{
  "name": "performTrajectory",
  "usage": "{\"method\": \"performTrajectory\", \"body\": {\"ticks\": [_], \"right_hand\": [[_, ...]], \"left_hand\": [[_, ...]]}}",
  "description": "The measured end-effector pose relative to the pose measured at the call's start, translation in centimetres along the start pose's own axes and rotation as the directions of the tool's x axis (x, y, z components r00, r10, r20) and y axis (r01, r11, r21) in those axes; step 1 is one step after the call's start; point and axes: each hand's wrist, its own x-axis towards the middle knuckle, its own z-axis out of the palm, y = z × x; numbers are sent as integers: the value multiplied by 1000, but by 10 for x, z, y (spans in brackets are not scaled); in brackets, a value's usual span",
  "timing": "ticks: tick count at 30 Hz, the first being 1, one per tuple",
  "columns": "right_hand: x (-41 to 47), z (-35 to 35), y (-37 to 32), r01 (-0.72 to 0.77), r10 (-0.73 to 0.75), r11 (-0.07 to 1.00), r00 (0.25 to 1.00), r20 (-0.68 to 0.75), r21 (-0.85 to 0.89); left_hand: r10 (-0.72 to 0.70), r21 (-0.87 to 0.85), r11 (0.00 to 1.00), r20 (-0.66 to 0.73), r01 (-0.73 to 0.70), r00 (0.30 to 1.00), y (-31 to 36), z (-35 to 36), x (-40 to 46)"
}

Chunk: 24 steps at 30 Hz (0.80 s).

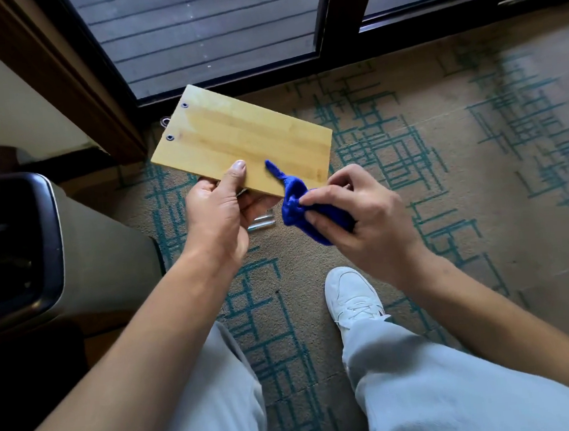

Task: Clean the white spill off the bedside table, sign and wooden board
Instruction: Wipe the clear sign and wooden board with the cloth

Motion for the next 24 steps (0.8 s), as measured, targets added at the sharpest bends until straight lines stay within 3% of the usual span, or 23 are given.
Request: {"method": "performTrajectory", "body": {"ticks": [3,8,11,17,20,24], "right_hand": [[13,-1,7,-99,98,995,994,-49,-25],[45,-11,39,-256,201,948,942,-269,-187],[49,-25,45,-295,232,947,901,-366,-126],[24,-6,14,18,-28,997,992,-120,-77],[13,2,25,-27,0,990,981,-194,-136],[13,-4,45,-253,211,961,930,-300,-108]], "left_hand": [[-15,13,1000,29,15,999,2,1,-2],[-63,92,994,121,52,991,4,-2,-6],[-79,191,980,128,53,989,1,-3,-6],[-54,353,935,240,-35,969,-5,3,-8],[-34,418,903,294,-96,955,-2,1,-9],[-46,491,860,349,-141,936,2,-5,-9]]}}
